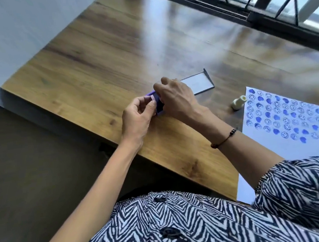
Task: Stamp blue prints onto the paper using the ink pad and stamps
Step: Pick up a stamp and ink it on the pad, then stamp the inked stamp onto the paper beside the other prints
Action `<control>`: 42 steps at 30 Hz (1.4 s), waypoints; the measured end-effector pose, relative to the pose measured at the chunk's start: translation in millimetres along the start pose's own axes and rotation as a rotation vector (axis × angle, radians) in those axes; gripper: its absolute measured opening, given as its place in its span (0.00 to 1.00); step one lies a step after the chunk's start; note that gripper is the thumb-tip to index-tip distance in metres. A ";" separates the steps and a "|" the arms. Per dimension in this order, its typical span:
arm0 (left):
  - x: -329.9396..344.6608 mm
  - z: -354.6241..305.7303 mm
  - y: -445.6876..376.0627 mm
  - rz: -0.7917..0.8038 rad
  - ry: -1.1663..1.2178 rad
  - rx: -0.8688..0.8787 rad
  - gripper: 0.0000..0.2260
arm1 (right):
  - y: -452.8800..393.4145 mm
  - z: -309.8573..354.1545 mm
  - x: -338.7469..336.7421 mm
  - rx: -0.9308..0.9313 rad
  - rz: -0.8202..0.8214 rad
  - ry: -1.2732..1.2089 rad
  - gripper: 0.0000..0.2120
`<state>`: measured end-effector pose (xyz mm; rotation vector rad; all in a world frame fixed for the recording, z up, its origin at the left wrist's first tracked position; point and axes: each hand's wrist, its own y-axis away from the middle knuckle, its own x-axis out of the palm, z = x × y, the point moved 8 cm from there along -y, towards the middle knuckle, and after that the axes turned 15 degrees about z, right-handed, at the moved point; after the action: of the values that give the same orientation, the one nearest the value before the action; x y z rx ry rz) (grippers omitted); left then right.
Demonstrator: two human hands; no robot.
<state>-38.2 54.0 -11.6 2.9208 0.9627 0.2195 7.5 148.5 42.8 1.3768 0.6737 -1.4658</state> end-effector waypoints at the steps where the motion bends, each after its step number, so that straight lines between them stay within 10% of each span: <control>1: 0.0 -0.4 0.2 0.002 -0.002 0.002 0.03 | -0.4 -0.1 1.0 0.003 0.008 -0.016 0.08; 11: 1.9 -6.2 3.0 -0.020 -0.024 0.023 0.03 | 4.7 -5.9 -0.6 0.016 -0.004 -0.095 0.05; 15: 15.2 -9.8 4.6 0.006 -0.070 0.049 0.02 | 52.6 -50.0 -20.3 0.133 -0.393 -0.535 0.05; 20: 98.0 -20.3 -5.1 0.320 -0.157 0.066 0.03 | 142.0 -133.9 -16.1 0.423 -0.592 -0.945 0.04; 29: 265.2 -26.6 3.7 0.958 -0.483 0.109 0.05 | 294.6 -235.5 7.3 0.887 -0.804 -0.903 0.05; 42: 327.9 -15.1 31.3 1.325 -0.997 0.334 0.10 | 302.4 -264.3 3.3 0.967 -0.350 -0.419 0.08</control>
<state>238.5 224.1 44.7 2.7023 -1.1184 -1.2755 390.0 270.6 51.8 1.5853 -0.1306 -2.4504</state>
